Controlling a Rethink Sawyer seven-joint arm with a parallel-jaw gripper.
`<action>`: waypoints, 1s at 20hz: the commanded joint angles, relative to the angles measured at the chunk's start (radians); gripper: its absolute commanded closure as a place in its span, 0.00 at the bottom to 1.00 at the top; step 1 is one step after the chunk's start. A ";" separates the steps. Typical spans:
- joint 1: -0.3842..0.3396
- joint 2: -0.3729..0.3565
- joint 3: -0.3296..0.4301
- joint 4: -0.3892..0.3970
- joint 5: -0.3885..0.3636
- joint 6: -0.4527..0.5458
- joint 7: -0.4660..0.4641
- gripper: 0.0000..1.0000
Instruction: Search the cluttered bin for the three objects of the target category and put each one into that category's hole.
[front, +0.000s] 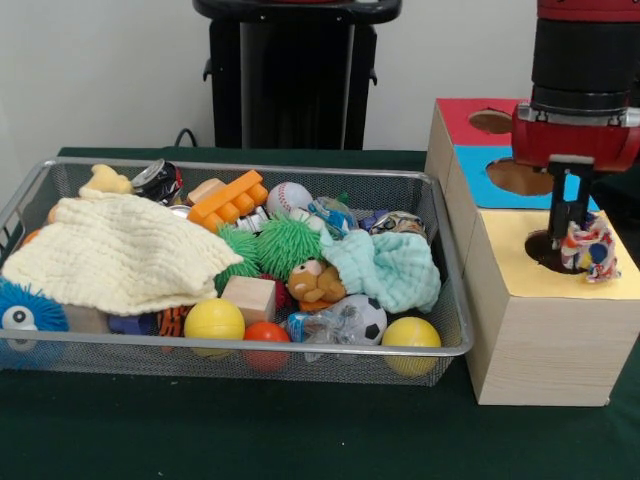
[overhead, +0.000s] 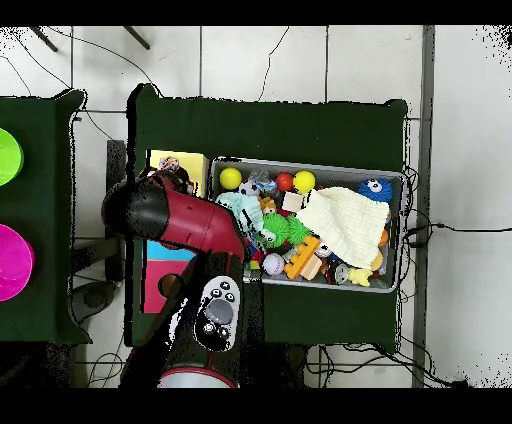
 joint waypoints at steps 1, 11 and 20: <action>-0.065 -0.025 0.181 0.105 0.040 -0.070 0.202 1.00; -0.033 0.078 0.106 0.061 -0.023 -0.043 0.191 1.00; -0.004 0.132 0.035 0.014 -0.063 0.151 0.173 1.00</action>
